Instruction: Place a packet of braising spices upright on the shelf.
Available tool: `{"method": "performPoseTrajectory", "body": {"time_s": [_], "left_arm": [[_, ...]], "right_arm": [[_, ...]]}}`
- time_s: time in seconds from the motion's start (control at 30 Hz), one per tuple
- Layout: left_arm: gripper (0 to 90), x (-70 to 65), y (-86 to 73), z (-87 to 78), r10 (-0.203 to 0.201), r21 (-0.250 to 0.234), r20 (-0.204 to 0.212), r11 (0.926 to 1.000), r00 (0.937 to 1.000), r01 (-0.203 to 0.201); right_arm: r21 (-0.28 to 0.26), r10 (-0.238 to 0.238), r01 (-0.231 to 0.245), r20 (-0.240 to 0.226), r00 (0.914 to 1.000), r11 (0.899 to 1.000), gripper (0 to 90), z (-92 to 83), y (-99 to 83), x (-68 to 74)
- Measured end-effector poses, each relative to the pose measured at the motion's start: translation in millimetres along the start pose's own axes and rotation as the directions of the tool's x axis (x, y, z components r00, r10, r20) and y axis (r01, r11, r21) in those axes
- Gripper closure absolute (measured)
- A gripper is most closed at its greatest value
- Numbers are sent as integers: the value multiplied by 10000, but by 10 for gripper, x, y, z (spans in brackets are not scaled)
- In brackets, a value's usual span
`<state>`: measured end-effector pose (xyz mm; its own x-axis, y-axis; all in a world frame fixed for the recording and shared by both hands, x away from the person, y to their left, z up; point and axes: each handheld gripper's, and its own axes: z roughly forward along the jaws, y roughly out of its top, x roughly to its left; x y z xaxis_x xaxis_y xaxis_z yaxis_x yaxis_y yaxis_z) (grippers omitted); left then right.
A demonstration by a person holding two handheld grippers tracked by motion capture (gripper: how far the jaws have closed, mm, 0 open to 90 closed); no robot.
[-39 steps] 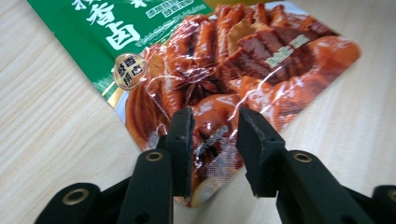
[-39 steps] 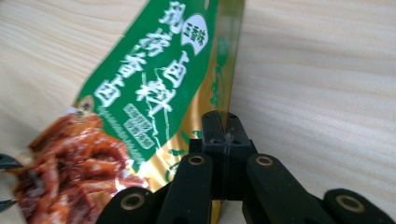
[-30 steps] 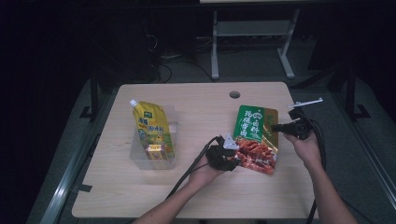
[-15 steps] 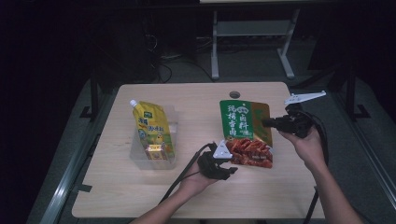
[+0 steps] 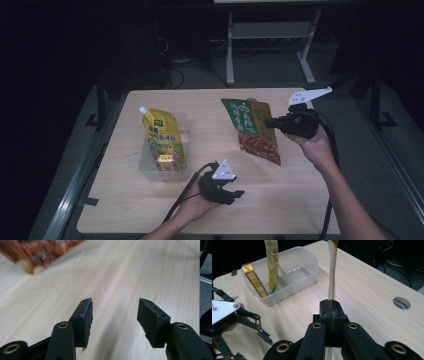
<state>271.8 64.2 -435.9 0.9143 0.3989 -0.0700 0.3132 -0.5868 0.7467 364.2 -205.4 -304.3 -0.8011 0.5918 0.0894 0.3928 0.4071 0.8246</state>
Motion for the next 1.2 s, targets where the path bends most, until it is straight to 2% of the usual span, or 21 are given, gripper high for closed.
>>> {"method": "performPoseTrajectory", "body": {"time_s": [0.03,0.2,0.43,0.57,0.67,0.7,0.73,0.9,1.2], "left_arm": [[443,3,-30,-19,56,59,-22,10000,10000,-56],[436,0,-94,-94,176,2,-11,9998,9998,-176],[425,-49,-127,-150,327,-129,107,9994,9994,-325],[421,-42,-158,-175,218,-245,216,9995,9995,-213],[416,-21,-188,-188,88,-299,285,9995,9996,-80],[415,-26,-201,-186,-89,-389,310,9992,9995,101],[416,-12,-210,-192,17,-324,292,9995,9996,-7],[416,-11,-229,-195,-125,-440,357,9989,9993,141],[409,-12,-228,-207,26,-496,299,9988,9996,-11]], "right_arm": [[6,-63,63,92,9999,10000,900,24,28,3],[7,-311,311,-8,9995,9995,900,147,174,17],[-257,-768,758,-418,9962,9968,900,283,400,101],[-340,-997,976,-675,9927,9946,900,362,515,148],[-341,-1071,1045,-850,9906,9939,900,423,594,177],[-340,-1085,1060,-846,9905,9938,900,441,620,187],[-362,-1149,1121,-889,9894,9930,900,458,647,191],[-505,-1119,1071,-1045,9882,9930,900,536,772,217],[-538,-1170,1116,-1105,9870,9923,900,685,983,262]]}}
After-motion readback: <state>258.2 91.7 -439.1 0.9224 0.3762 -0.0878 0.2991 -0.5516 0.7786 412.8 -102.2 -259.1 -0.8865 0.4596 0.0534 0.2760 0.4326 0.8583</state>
